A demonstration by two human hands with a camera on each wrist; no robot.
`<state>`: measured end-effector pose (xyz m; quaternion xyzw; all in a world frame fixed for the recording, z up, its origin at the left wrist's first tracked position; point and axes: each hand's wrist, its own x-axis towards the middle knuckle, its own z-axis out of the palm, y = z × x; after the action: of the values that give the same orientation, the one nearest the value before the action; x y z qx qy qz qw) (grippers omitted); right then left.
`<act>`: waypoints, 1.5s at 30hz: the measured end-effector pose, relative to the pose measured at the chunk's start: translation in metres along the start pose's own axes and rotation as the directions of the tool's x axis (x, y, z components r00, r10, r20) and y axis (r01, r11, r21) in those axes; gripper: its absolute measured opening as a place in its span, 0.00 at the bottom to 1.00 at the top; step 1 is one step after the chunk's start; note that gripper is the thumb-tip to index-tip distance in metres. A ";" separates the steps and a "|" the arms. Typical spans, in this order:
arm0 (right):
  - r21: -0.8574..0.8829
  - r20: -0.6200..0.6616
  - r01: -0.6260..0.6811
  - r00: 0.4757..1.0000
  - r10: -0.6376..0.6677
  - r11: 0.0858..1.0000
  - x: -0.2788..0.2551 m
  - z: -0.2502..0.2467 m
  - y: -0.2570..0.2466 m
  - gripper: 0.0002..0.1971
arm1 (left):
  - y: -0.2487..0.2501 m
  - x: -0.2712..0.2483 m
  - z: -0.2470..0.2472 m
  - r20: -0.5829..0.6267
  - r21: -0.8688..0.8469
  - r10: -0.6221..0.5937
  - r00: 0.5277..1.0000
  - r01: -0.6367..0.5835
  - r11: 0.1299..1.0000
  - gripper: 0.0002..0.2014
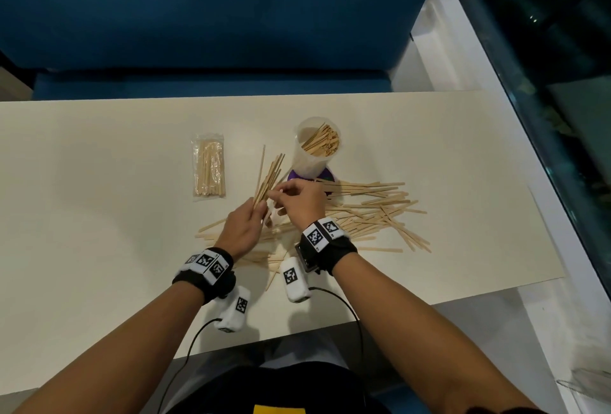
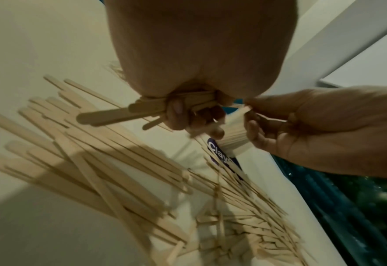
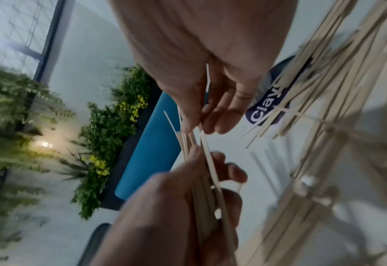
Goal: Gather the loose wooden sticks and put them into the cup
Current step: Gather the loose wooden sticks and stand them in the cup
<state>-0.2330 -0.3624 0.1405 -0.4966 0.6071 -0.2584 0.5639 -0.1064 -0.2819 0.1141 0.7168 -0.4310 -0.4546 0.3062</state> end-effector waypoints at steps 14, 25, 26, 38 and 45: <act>0.243 0.163 -0.219 0.970 0.182 0.945 0.019 0.009 -0.018 0.38 | -0.014 -0.008 -0.005 0.015 -0.155 -0.006 1.000 0.008 0.988 0.17; 0.299 0.251 -0.080 0.968 0.002 0.951 0.019 0.008 -0.042 0.12 | -0.003 -0.021 -0.011 0.030 0.004 0.093 0.995 -0.093 0.996 0.20; 0.321 0.211 -0.049 0.977 -0.021 0.946 0.020 0.006 -0.047 0.14 | -0.004 -0.022 -0.012 0.024 0.019 0.101 0.995 -0.102 0.995 0.20; 0.079 -0.040 0.100 0.994 -0.097 0.992 0.013 -0.017 -0.056 0.12 | -0.019 -0.009 -0.024 -0.080 -0.266 -0.109 0.991 0.084 0.960 0.16; -0.155 0.105 0.083 0.992 -0.067 0.984 0.000 0.011 -0.019 0.03 | 0.000 0.000 -0.010 -0.043 -0.307 -0.031 0.999 0.016 0.952 0.15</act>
<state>-0.2169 -0.3667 0.1551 -0.5748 0.5779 -0.2052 0.5417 -0.0974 -0.2817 0.1184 0.6764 -0.3393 -0.5024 0.4182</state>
